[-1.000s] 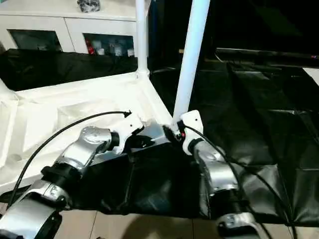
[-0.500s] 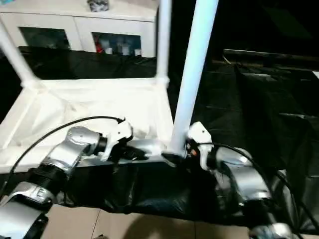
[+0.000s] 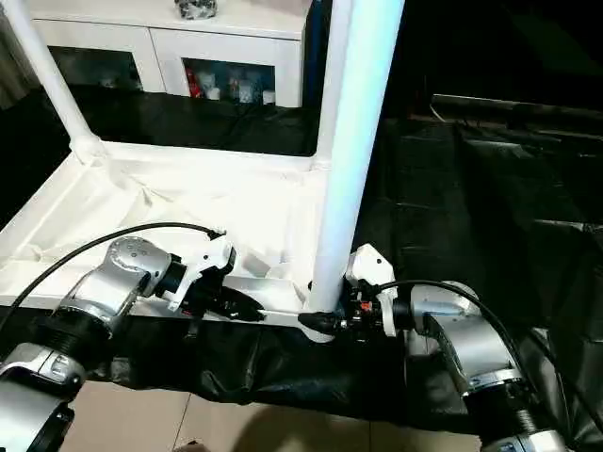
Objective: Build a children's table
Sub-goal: Rotate leg to tighten
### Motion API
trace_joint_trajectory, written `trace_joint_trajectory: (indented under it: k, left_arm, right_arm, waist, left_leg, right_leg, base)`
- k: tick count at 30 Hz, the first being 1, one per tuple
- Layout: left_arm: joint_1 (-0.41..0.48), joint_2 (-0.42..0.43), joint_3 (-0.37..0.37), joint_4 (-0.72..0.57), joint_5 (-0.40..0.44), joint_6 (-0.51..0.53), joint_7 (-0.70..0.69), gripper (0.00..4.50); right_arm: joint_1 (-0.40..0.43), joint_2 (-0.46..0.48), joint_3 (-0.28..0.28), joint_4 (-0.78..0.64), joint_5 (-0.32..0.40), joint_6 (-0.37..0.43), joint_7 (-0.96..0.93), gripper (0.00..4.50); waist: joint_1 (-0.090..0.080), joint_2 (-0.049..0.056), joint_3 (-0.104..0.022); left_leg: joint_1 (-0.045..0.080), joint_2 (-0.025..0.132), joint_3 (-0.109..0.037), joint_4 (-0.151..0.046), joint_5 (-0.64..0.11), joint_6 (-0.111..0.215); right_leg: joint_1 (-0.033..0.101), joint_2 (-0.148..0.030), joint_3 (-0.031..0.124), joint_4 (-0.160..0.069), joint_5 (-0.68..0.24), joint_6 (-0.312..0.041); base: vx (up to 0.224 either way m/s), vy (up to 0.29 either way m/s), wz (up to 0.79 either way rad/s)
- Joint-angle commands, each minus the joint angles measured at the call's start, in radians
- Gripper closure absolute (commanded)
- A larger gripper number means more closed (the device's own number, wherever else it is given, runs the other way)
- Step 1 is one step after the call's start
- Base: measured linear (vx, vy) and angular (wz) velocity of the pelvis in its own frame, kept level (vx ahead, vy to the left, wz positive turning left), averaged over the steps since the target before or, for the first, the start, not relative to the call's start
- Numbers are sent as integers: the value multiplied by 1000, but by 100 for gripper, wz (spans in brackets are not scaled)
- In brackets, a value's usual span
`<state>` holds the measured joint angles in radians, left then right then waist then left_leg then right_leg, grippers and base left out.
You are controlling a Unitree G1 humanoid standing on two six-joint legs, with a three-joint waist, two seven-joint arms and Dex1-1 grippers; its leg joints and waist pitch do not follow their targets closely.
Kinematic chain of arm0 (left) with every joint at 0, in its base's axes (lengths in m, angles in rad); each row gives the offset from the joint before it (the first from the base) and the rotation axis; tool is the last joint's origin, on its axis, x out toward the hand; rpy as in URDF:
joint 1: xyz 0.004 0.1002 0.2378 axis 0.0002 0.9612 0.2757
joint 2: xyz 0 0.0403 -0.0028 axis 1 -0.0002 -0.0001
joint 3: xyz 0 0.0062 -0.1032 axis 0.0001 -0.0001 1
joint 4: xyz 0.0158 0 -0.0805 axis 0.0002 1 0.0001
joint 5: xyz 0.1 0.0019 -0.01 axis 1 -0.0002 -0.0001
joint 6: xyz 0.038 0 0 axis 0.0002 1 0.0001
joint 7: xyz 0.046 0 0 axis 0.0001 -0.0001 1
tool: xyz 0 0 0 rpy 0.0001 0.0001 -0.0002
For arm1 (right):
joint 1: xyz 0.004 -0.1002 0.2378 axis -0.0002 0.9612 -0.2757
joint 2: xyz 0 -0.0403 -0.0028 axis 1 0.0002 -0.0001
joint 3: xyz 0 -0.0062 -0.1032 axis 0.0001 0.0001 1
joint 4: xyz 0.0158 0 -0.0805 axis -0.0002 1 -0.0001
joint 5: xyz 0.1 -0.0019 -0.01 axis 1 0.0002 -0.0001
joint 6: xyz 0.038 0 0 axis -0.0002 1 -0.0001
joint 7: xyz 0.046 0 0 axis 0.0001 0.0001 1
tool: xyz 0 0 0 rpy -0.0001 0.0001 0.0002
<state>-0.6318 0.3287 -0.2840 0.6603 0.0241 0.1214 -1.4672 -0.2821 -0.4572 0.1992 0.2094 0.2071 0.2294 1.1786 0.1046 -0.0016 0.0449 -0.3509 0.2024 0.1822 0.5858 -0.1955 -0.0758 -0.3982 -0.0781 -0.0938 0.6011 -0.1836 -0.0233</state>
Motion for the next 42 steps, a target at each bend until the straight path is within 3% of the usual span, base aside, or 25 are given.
trace_joint_trajectory:
  k: [1, 7, 10, 11, 15, 16, 18, 19, 20, 23, 26, 27, 28, 33, 35, 42]
  left_arm:
    - [-8, -21, 7, -24, -50, -14, 3, 450]
    - [-7, -47, 25, -14, -43, -21, 57, 450]
    - [-17, -87, 38, 11, -23, -26, 169, 450]
    - [-22, -105, 42, 20, -13, -18, 218, 450]
    - [-40, -185, 50, 43, 7, -26, 358, 450]
    - [-40, -185, 50, 43, 7, -26, 358, 450]
    - [-46, -209, 53, 45, 13, -17, 404, 450]
    - [-51, -225, 54, 50, 20, -15, 437, 450]
    - [-59, -255, 55, 60, 34, -13, 503, 450]
    - [-58, -291, 48, 55, 52, -5, 563, 450]
    - [-46, -333, 39, 38, 65, 5, 609, 450]
    - [-43, -337, 38, 35, 66, 5, 612, 450]
    - [-41, -339, 37, 32, 65, 4, 612, 450]
    - [-34, -325, 39, 25, 56, -1, 585, 450]
    - [-30, -310, 39, 20, 56, -4, 563, 450]
    - [-13, -250, 35, 1, 41, -10, 458, 450]
  right_arm:
    - [19, 12, 75, -37, 12, 5, 62, 187]
    - [37, 47, 66, -37, 14, 15, 20, 191]
    - [36, 97, 43, -7, 0, 29, -84, 191]
    - [29, 128, 29, 19, -18, 25, -151, 191]
    - [-26, 266, -35, 151, -101, 2, -476, 192]
    - [-26, 266, -35, 151, -101, 2, -476, 193]
    - [-39, 306, -49, 171, -101, 14, -536, 193]
    - [-50, 332, -55, 185, -105, 22, -577, 193]
    - [-72, 383, -70, 217, -116, 35, -659, 193]
    - [-110, 450, -96, 276, -118, 40, -751, 193]
    - [-151, 496, -96, 334, -148, -13, -811, 193]
    - [-156, 500, -97, 340, -148, -21, -813, 193]
    - [-160, 503, -97, 345, -146, -25, -811, 137]
    - [-151, 485, -93, 313, -127, -21, -732, 113]
    - [-142, 461, -79, 299, -137, -25, -697, 73]
    - [-110, 348, -34, 248, -130, -51, -504, 69]
  waist:
    - [-2, -18, -58]
    - [-1, -18, -56]
    - [-2, -19, -54]
    - [-5, -15, -52]
    - [-28, -17, -49]
    - [-30, -16, -50]
    - [-35, -17, -51]
    - [-34, -10, -51]
    - [-43, -10, -49]
    - [-48, -5, -52]
    - [-50, -5, -57]
    - [-51, -6, -57]
    - [-49, -5, -57]
    - [-48, -4, -57]
    - [-49, -5, -56]
    - [-44, -9, -61]
  left_leg:
    - [0, 35, -8, -65, -131, 79]
    - [0, 35, -8, -65, -142, 74]
    - [1, 34, -9, -66, -152, 62]
    - [1, 33, -10, -69, -165, 54]
    - [4, 30, -16, -74, -217, 18]
    - [5, 29, -16, -74, -219, 13]
    - [6, 29, -16, -74, -217, 18]
    - [9, 29, -15, -73, -218, 22]
    - [7, 28, -15, -75, -228, 20]
    - [7, 30, -15, -75, -215, 22]
    - [5, 28, -14, -73, -188, 30]
    - [4, 28, -13, -73, -185, 31]
    - [4, 27, -12, -71, -180, 38]
    - [3, 27, -11, -73, -167, 57]
    - [3, 28, -11, -74, -176, 56]
    - [-3, 27, -9, -68, -135, 87]
  right_leg:
    - [53, -76, 57, -73, -241, -173]
    - [53, -77, 57, -76, -260, -169]
    - [51, -78, 56, -81, -296, -157]
    - [49, -78, 55, -85, -325, -151]
    - [47, -80, 52, -98, -433, -121]
    - [47, -80, 52, -98, -438, -119]
    - [47, -79, 53, -100, -434, -113]
    - [45, -79, 55, -101, -422, -116]
    - [44, -75, 54, -99, -410, -127]
    - [45, -77, 57, -96, -374, -138]
    - [51, -76, 57, -89, -313, -155]
    - [51, -77, 57, -89, -305, -159]
    - [53, -77, 57, -90, -300, -161]
    - [55, -74, 56, -89, -284, -158]
    - [55, -75, 56, -91, -299, -156]
    - [63, -76, 57, -82, -224, -173]
  base:
    - [0, 0, 0]
    - [0, 0, 0]
    - [0, 0, 0]
    - [0, 0, 0]
    - [0, 0, 0]
    - [0, 0, 0]
    - [0, 0, 0]
    - [0, 0, 0]
    - [0, 0, 0]
    - [0, 0, 0]
    - [0, 0, 0]
    - [0, 0, 0]
    - [0, 0, 0]
    - [0, 0, 0]
    - [0, 0, 0]
    - [0, 0, 0]
